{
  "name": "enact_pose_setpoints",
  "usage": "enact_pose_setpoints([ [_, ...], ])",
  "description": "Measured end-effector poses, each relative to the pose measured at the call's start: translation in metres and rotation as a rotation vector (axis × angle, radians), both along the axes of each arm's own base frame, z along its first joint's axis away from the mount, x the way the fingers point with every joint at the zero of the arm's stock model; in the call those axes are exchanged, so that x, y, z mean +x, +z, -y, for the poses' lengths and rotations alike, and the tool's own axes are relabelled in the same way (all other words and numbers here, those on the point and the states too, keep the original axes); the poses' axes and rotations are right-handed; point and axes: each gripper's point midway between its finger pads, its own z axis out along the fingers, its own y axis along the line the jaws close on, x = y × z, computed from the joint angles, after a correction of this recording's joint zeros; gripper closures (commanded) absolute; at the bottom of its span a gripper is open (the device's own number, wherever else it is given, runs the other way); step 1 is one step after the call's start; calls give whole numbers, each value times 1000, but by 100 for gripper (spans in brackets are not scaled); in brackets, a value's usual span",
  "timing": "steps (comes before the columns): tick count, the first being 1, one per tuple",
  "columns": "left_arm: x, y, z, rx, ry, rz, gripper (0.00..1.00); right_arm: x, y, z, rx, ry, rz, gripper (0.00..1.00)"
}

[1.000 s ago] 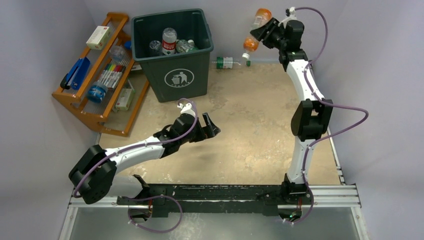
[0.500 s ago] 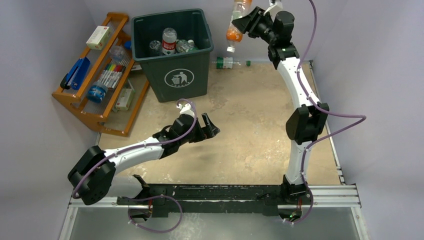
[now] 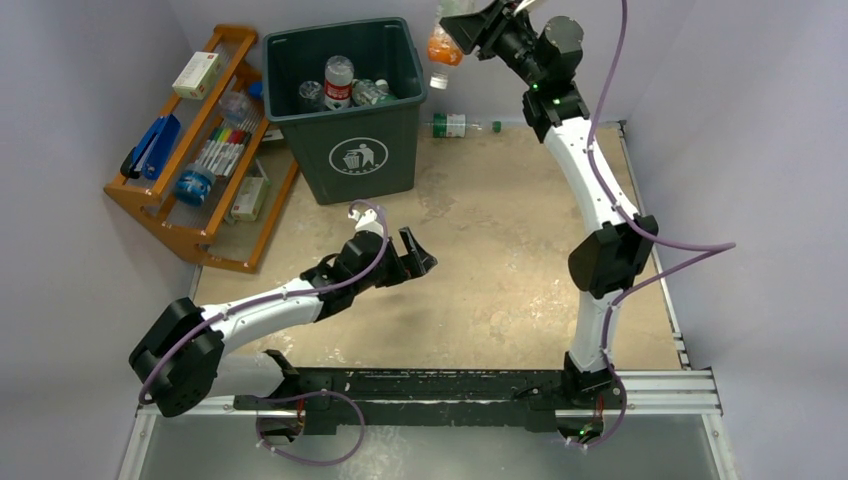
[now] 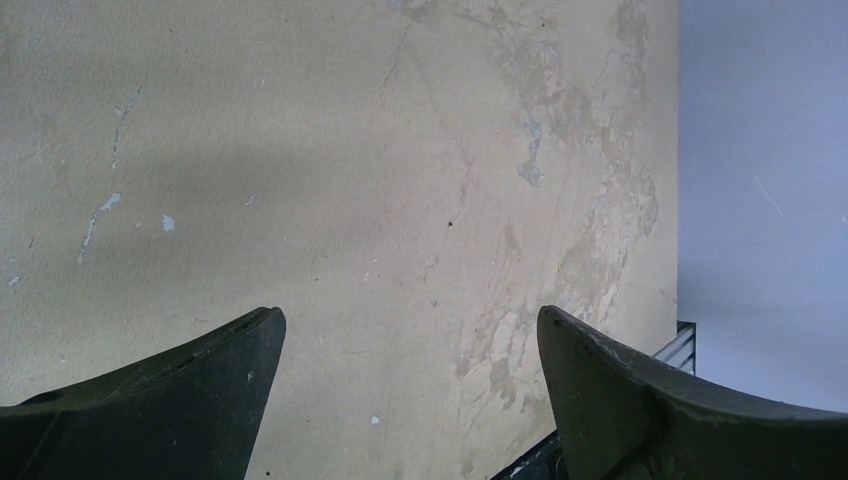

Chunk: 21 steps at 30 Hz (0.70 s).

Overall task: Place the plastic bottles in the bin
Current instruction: Place the plastic bottle in the trash bin.

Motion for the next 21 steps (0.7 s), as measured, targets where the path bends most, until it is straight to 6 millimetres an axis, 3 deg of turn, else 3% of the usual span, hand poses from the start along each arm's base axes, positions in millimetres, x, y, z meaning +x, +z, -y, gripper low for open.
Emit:
enact_pose_setpoints([
  [10, -2, 7, -2, -18, 6, 12, 2, -26, 36, -53, 33, 68, 153, 57],
  [15, -4, 12, -6, -28, 11, 26, 2, -20, 24, -81, 14, 73, 178, 55],
  [21, -6, 13, -11, -26, 20, 30, 2, -1, -15, -110, -54, 47, 164, 52],
])
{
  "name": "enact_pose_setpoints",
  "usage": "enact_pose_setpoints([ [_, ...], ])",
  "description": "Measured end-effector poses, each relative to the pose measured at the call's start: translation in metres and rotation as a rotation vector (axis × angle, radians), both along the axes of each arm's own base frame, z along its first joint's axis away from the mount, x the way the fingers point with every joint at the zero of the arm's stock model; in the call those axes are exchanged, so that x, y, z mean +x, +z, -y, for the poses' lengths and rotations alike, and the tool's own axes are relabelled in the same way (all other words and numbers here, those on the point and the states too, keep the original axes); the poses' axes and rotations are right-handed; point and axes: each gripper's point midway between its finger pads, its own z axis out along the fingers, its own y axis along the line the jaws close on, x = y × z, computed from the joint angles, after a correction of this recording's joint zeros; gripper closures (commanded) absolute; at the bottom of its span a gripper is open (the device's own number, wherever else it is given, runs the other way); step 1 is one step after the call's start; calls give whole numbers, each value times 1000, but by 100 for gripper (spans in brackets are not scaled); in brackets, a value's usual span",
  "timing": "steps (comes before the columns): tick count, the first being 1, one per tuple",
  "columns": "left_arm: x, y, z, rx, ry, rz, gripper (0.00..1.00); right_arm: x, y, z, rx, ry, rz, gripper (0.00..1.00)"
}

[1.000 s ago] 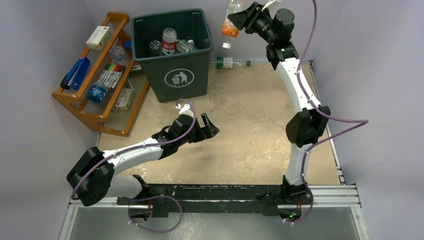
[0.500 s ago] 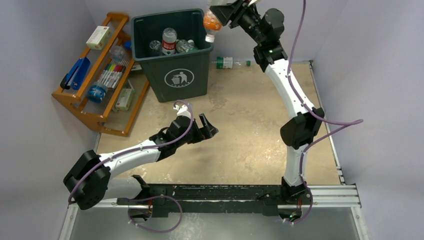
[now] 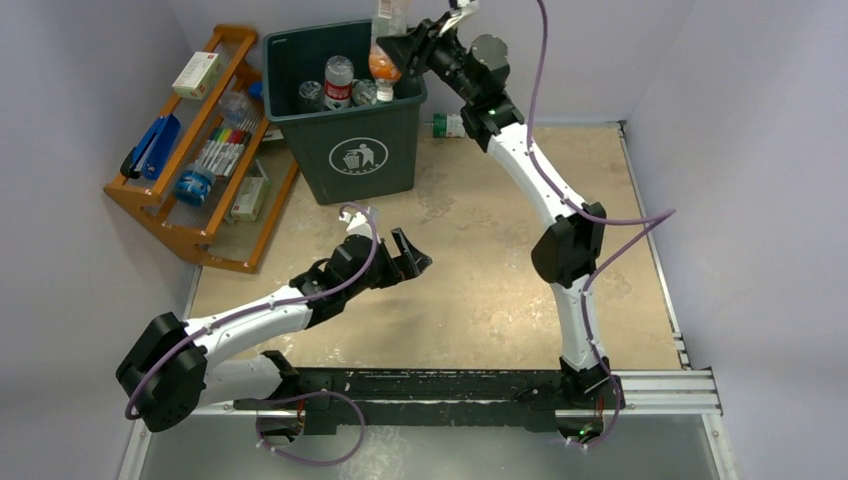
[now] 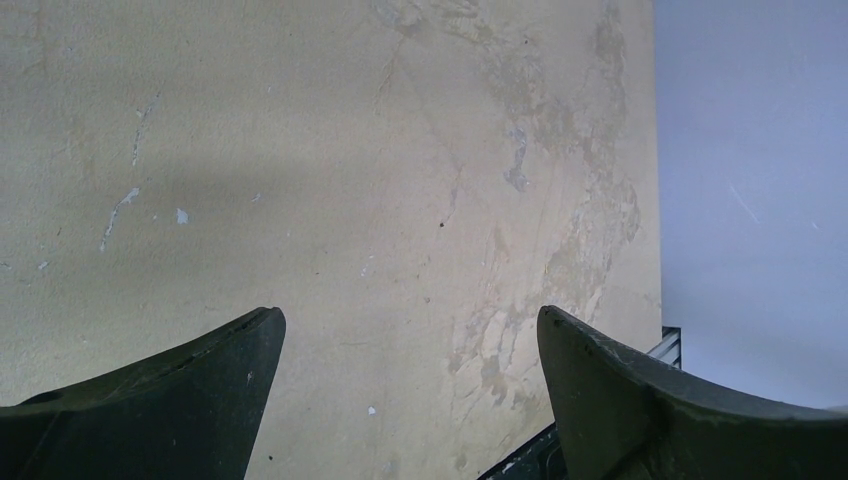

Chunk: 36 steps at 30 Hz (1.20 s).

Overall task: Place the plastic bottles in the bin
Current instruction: Place the plastic bottle in the trash bin.

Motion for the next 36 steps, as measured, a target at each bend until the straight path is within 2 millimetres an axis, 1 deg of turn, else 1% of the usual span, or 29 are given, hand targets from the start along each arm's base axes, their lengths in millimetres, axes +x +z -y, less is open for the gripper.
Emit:
enact_pose_setpoints([
  [2, 0, 0, -1, 1, 3, 1, 2, 6, -16, -7, -27, -12, -12, 48],
  [3, 0, 0, -1, 3, 3, 0, 2, 9, -19, -8, -32, -22, -11, 46],
  [5, 0, -1, -1, 5, 4, -2, 2, 13, -29, -12, -53, -28, -18, 34],
  [6, 0, -1, -1, 5, 5, -2, 2, 14, -34, -14, -63, -29, -23, 30],
  [7, 0, -1, -2, 6, 5, -2, 2, 16, -38, -16, -78, -34, -22, 27],
  [10, 0, -1, -2, 6, 6, -2, 2, 18, -42, -16, -96, -48, -29, 15],
  [12, 0, -1, -2, 6, 6, -2, 2, 17, -41, -16, -104, -52, -24, 9],
  [13, 0, -1, -2, 6, 6, -2, 2, 17, -39, -16, -106, -54, -16, 7],
  [15, 0, -1, -2, 7, 6, -3, 2, 17, -36, -15, -110, -59, -2, 6],
  [19, -1, -2, -2, 10, 6, -5, 2, 18, -37, -14, -126, -71, 1, 6],
  [24, -1, -3, -3, 11, 7, -7, 2, 18, -39, -6, -159, -108, -25, 10],
  [27, -1, -3, -3, 12, 8, -6, 2, 15, -34, 7, -181, -157, -51, 14],
  [28, 0, -3, -3, 12, 9, -6, 2, 14, -32, 14, -189, -182, -67, 16],
  [31, 0, -3, -3, 13, 11, -6, 2, 10, -24, 31, -204, -241, -95, 23],
  [34, 0, -2, -4, 13, 14, -3, 2, 11, -21, 51, -223, -314, -144, 23],
  [36, 0, -1, -4, 11, 14, -1, 2, 14, -27, 62, -244, -348, -185, 23],
])
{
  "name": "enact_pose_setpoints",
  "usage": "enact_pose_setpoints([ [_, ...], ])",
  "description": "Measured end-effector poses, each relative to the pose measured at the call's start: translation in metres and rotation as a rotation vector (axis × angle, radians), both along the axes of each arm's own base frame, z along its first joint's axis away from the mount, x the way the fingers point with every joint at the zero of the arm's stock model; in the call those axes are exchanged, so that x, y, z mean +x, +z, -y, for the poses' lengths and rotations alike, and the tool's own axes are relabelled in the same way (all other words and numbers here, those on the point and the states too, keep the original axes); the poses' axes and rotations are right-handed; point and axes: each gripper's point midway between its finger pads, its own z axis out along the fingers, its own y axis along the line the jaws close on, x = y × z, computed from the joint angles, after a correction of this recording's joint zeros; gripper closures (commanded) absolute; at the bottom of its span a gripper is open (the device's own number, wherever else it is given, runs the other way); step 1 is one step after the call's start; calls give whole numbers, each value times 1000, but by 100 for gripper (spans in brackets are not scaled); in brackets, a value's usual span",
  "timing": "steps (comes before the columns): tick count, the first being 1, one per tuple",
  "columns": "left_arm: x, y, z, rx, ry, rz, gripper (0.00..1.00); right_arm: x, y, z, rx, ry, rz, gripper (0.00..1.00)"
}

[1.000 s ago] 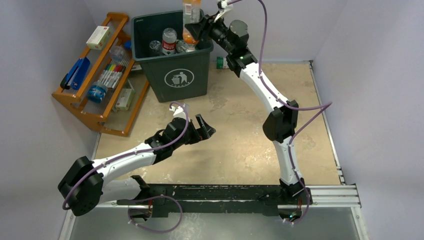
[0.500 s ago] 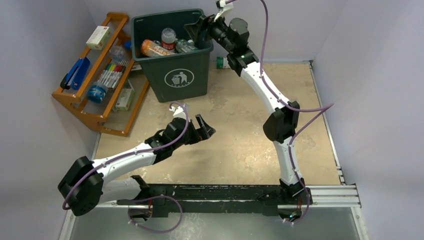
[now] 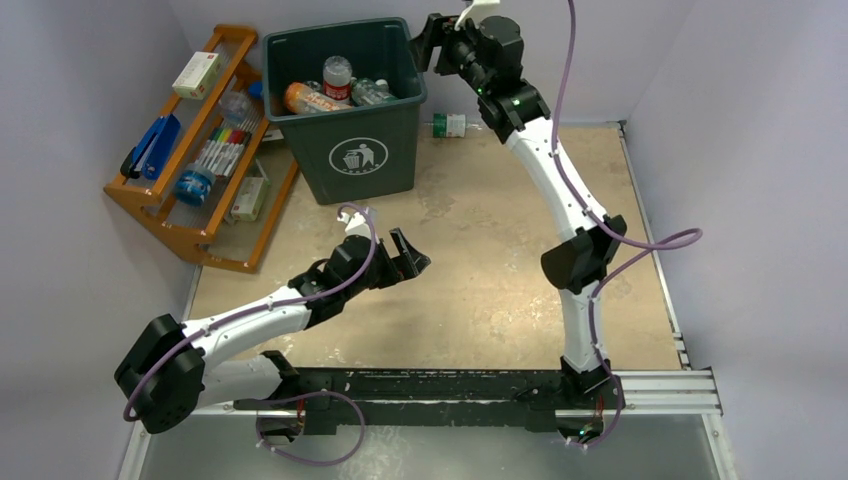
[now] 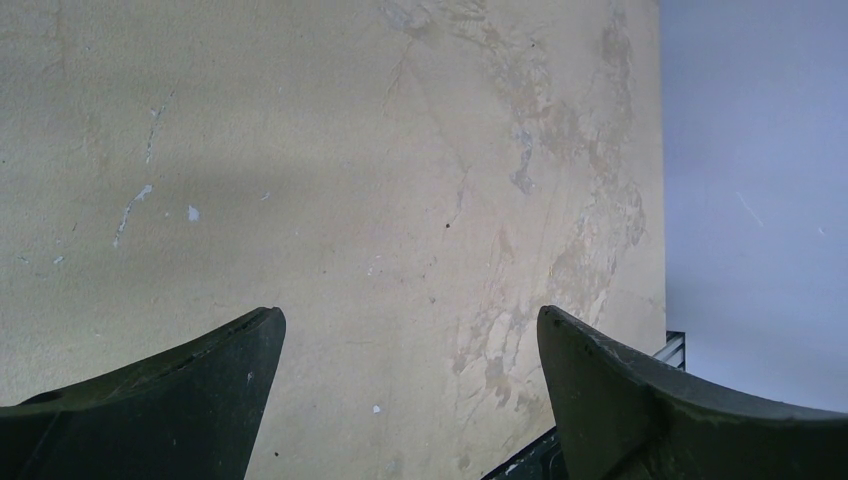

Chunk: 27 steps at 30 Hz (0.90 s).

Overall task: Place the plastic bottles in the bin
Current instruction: Place the plastic bottle in the trash bin, then adjust the trash bin at the center of the board.

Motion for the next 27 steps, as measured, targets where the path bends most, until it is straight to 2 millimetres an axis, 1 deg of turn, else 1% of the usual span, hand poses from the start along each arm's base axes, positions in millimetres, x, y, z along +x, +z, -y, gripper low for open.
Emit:
enact_pose_setpoints([
  [2, 0, 0, 0, 0, 0, 0, 2, 3, -9, 8, -15, -16, -37, 23],
  [4, 0, 0, 0, 1, 0, -1, 2, 9, -23, 13, -24, -27, -81, 23],
  [7, 0, 0, 0, 1, 0, -1, 2, 19, -49, 15, -42, -32, -143, 23],
  [10, 0, 0, 0, 1, 0, -1, 2, 27, -80, 14, -65, -28, -209, 22],
  [12, 0, 0, 0, 1, 0, -1, 2, 30, -92, 12, -67, -17, -238, 22],
  [15, 0, 0, 0, 1, 0, -1, 2, 29, -95, 8, -67, 3, -245, 23],
  [17, 0, 0, 0, 1, 0, -1, 2, 28, -95, 7, -67, 9, -246, 24],
  [20, 0, 0, 0, 1, 0, -1, 2, 28, -94, 6, -65, 13, -245, 29],
  [24, 0, 0, 0, 1, 0, -1, 2, 28, -95, 7, -64, 6, -249, 38],
  [27, 0, 0, 0, 1, 0, -1, 2, 26, -95, 4, -62, 5, -251, 45],
])
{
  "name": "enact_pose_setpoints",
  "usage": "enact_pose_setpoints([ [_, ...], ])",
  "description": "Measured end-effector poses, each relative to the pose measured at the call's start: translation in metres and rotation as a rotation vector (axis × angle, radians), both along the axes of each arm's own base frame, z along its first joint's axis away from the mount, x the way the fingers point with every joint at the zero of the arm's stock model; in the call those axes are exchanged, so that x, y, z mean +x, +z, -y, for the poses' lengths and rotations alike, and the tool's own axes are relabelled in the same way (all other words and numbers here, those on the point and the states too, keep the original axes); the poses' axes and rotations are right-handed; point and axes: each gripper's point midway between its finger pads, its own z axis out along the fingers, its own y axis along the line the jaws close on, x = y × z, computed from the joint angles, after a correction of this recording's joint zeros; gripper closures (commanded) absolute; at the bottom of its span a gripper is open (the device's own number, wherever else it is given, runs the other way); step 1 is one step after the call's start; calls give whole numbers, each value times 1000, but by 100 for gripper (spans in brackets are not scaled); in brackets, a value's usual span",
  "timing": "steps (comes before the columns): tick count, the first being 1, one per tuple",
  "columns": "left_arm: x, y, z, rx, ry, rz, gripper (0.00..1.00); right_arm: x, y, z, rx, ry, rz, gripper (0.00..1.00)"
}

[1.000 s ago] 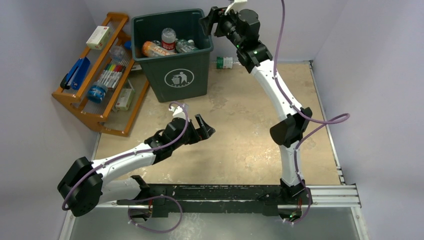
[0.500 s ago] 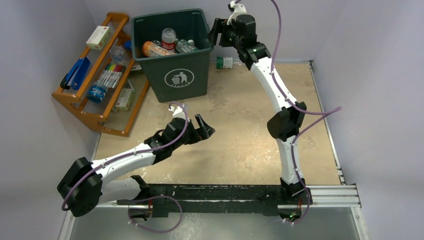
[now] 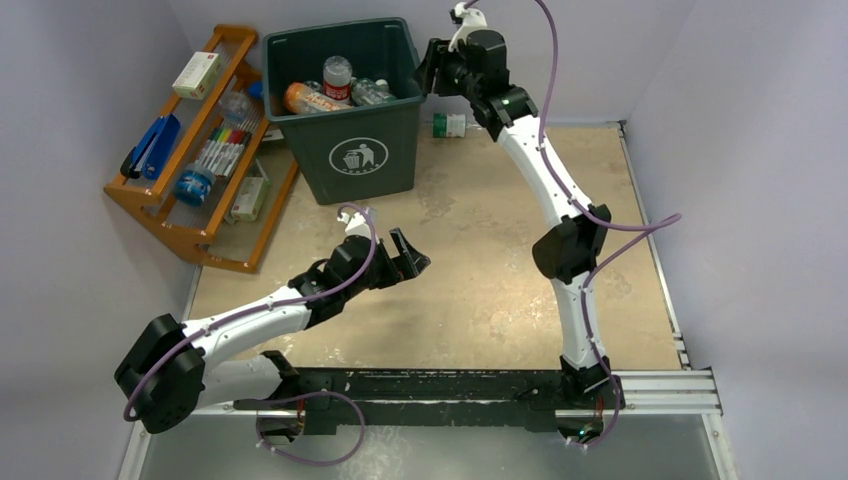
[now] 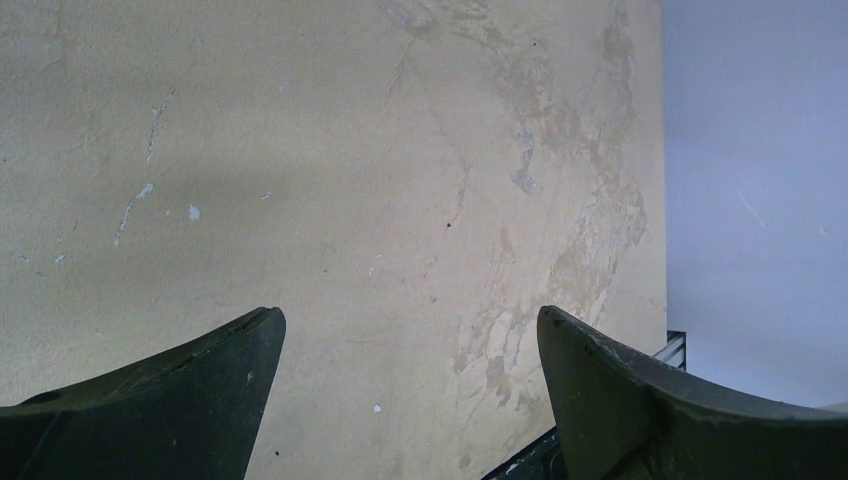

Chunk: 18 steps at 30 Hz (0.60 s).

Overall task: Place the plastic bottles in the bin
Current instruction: Adjust the trash bin at the center of the board.

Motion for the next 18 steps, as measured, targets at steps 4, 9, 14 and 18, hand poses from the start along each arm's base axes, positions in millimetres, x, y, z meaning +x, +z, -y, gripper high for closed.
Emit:
enact_pose_setpoints([
  [4, 0, -1, 0, 2, -1, -2, 2, -3, 1, -4, 1, -8, -1, 55],
  [9, 1, 0, 1, -4, -1, 2, 2, -5, 3, -8, -6, -20, -7, 61],
  [14, 0, 0, 2, -5, -7, -1, 2, -6, 1, -13, 8, -19, -17, 70],
  [18, -1, -1, 1, -3, -8, -3, 2, -7, 0, -16, 22, -25, -27, 89],
])
